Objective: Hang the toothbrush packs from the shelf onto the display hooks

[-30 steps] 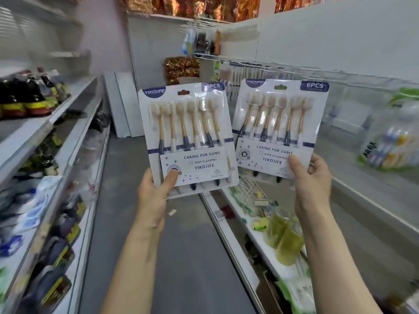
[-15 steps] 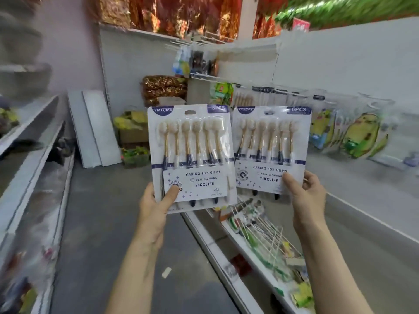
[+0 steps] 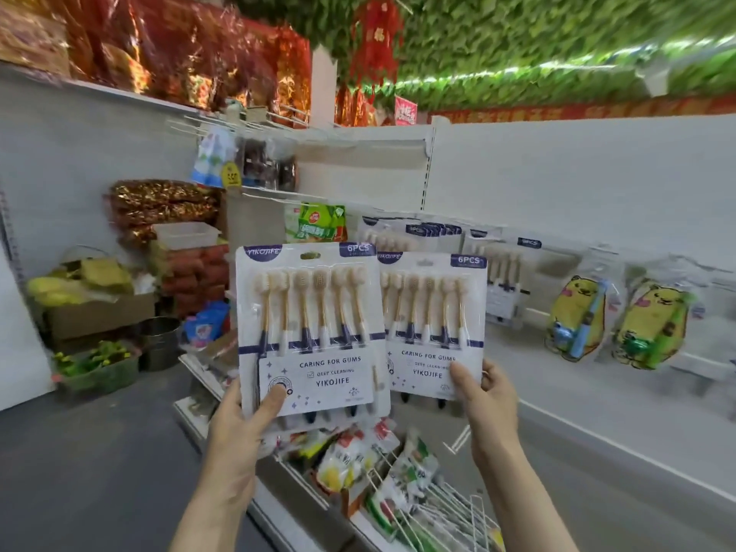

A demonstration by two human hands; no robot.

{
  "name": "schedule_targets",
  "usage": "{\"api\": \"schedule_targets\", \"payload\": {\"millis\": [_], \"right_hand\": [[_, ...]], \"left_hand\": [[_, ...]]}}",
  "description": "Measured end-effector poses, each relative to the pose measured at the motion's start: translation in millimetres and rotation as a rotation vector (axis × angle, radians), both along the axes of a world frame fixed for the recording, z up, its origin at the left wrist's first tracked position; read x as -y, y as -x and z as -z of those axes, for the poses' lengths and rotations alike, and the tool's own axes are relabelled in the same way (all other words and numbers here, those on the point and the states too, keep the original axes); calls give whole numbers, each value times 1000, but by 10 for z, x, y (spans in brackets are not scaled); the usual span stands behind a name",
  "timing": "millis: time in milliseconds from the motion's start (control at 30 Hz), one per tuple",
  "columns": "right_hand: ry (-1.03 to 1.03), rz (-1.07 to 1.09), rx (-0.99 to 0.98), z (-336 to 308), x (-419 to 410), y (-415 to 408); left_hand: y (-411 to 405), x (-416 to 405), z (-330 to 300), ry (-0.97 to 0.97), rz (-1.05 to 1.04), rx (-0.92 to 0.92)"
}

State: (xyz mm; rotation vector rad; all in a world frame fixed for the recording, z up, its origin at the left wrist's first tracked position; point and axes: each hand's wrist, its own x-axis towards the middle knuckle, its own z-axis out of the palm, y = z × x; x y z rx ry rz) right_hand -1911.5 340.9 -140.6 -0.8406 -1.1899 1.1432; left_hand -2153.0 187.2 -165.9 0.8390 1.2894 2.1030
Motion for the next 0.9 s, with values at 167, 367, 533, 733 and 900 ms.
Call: {"api": "schedule_targets", "payload": {"millis": [167, 367, 533, 733, 900], "right_hand": [[1, 45, -8, -37, -450, 582], [-14, 156, -4, -108, -997, 1190], [-15, 271, -69, -78, -1302, 1667], [-16, 398, -49, -2, -1540, 2002], [-29, 438, 5, 28, -1662, 2081]], "left_hand": [[563, -516, -142, 17, 66, -55], [1239, -1163, -251, 1, 183, -94], [1828, -1613, -341, 6, 285, -88], [2271, -1933, -422, -30, 387, -49], [2409, -2130, -369, -19, 434, -34]]}}
